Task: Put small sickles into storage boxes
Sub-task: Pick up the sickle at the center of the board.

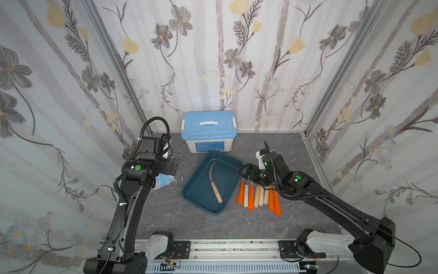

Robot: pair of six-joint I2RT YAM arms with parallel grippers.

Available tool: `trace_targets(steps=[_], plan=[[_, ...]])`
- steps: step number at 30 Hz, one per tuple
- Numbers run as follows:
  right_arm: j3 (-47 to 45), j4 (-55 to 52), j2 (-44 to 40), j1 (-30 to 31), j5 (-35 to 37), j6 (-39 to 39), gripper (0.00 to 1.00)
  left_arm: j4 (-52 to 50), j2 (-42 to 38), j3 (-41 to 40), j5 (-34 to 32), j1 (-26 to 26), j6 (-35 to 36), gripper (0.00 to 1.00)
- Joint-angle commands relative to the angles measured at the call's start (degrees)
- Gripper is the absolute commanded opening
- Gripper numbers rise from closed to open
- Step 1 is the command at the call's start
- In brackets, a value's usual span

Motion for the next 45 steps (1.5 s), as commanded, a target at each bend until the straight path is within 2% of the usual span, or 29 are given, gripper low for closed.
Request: trace_targets(steps=[1, 7, 10, 13, 19, 28, 45], plan=[[-1.42, -5.89, -1.18, -1.98, 5.33, -3.56, 0.79, -0.54, -0.27, 0.53, -0.18, 0.04, 0.36, 1.0], [-10.81, -8.94, -8.15, -8.26, 6.88, -1.41, 0.75, -0.26, -0.68, 0.55, 0.29, 0.04, -0.96, 1.0], [-14.7, -9.88, -10.74, -9.73, 8.63, 0.52, 0.73, -2.29, -0.21, -0.1, 3.68, -0.12, -1.66, 1.0], [-17.93, -11.2, -11.9, -11.64, 9.85, 2.5, 0.73, -2.92, 0.72, 0.25, 3.77, -0.5, -1.67, 1.0], [-25.52, -10.76, -12.67, -19.55, 4.93, 2.91, 0.73, -1.83, 1.5, 1.19, 4.8, -0.55, -1.77, 1.0], [-24.83, -12.88, -6.97, -25.09, 4.34, -1.9, 0.72, -0.54, 2.1, 2.61, 3.99, -0.57, 1.41, 1.0], [-18.91, -14.92, 6.86, -26.33, 8.71, -10.64, 0.62, 1.14, -1.94, -1.78, 3.46, -0.57, 0.89, 1.0]])
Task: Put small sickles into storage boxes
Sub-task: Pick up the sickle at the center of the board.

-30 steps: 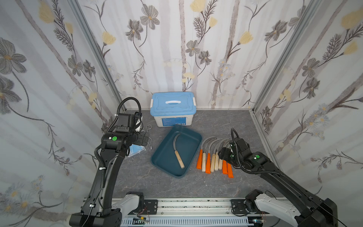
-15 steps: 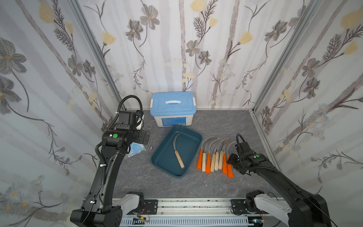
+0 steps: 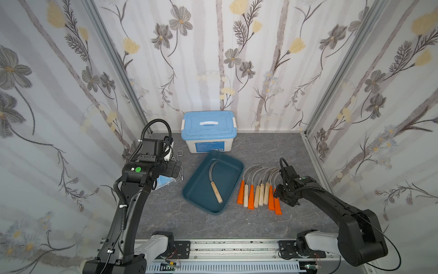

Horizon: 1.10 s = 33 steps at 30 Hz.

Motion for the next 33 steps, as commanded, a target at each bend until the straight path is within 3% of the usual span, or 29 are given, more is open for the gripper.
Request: trace_targets(steps=[1, 9, 33], plan=[[2.26, -0.58, 1.69, -0.01, 2.59, -2.1, 0.62, 1.05, -0.78, -0.28, -0.5, -0.01, 0.41, 1.0], [6.48, -0.4, 9.54, -0.03, 2.97, -5.44, 0.54, 0.91, -2.87, -2.33, -1.55, -0.01, 0.83, 1.0], [9.94, 0.22, 16.9, -0.06, 4.26, -8.07, 0.54, 1.03, -3.68, -3.18, -1.55, 0.0, 0.76, 1.0]])
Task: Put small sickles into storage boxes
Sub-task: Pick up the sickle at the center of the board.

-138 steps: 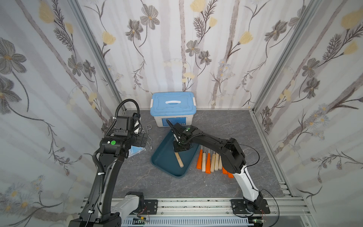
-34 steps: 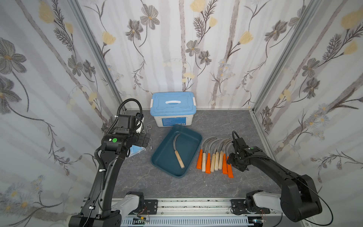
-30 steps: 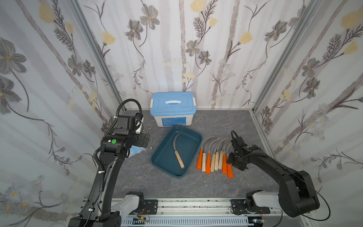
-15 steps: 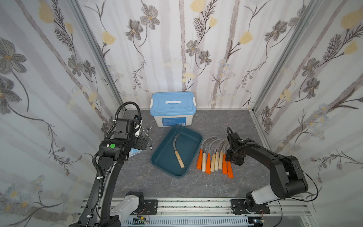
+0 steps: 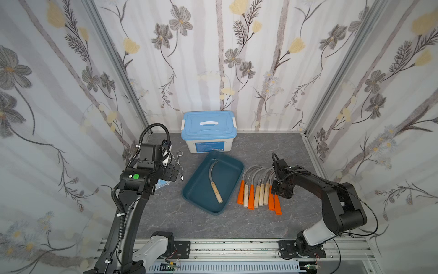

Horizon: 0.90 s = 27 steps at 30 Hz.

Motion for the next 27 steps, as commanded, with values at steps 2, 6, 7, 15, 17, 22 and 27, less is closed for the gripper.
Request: trace_targets(steps=[2, 6, 7, 15, 17, 22, 27], plan=[[0.37, 1.24, 0.98, 0.01, 1.93, -0.49, 0.53, 0.84, 0.1, -0.08, 0.07, 0.05, 0.59, 1.0], [0.03, 1.46, 1.57, 0.0, 2.79, -0.65, 0.51, 1.59, -0.19, -0.36, -0.15, 0.02, 0.56, 1.0], [-0.03, 1.48, 1.74, -0.01, 2.74, -0.62, 0.5, 1.77, -0.27, -0.63, -0.11, 0.02, 0.63, 1.0], [-1.8, 1.81, 0.98, -0.07, 2.93, -0.16, 0.42, 2.39, -0.16, -1.04, -0.31, -0.01, 0.65, 1.0], [-2.42, 2.03, 0.41, 0.01, 2.37, 0.0, 0.39, 2.51, -0.24, -1.09, -0.28, 0.02, 0.65, 1.0], [-3.5, 3.08, -0.36, 0.06, 0.61, 0.43, 0.32, 2.51, -0.16, -1.31, -0.55, 0.02, 0.74, 1.0], [-3.06, 3.76, 0.64, 0.23, -0.49, 0.36, 0.25, 2.43, 0.02, -0.91, -0.55, 0.02, 0.74, 1.0]])
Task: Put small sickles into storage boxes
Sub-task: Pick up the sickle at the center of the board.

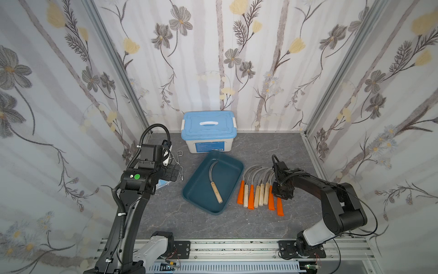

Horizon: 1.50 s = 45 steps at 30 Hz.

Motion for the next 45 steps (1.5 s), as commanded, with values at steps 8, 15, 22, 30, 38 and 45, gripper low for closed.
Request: trace_targets(steps=[8, 15, 22, 30, 38, 45], plan=[[1.2, 0.43, 2.75, 0.57, -0.57, -0.11, 0.27, 0.8, -0.32, 0.26, -0.77, 0.04, 0.82, 1.0], [2.22, 0.61, 4.63, 0.58, -0.37, -1.1, 0.24, 0.72, -0.77, 0.31, -1.19, 0.04, 0.74, 1.0], [2.39, 0.5, 4.06, 0.58, 0.22, -1.51, 0.11, 0.42, -1.04, 0.25, -1.4, 0.04, 1.0, 1.0], [4.18, -1.92, 0.14, 0.56, 1.13, -1.73, 0.08, 0.45, -0.86, 0.36, -1.47, 0.04, 1.35, 1.0], [6.16, -4.25, -3.51, 0.58, 1.78, -1.87, 0.08, 0.46, -0.68, 0.86, -1.39, 0.04, 1.53, 1.0], [10.0, -6.41, -4.86, 0.75, 1.54, -1.93, 0.08, 0.54, -0.67, 0.94, -1.38, 0.04, 1.53, 1.0]])
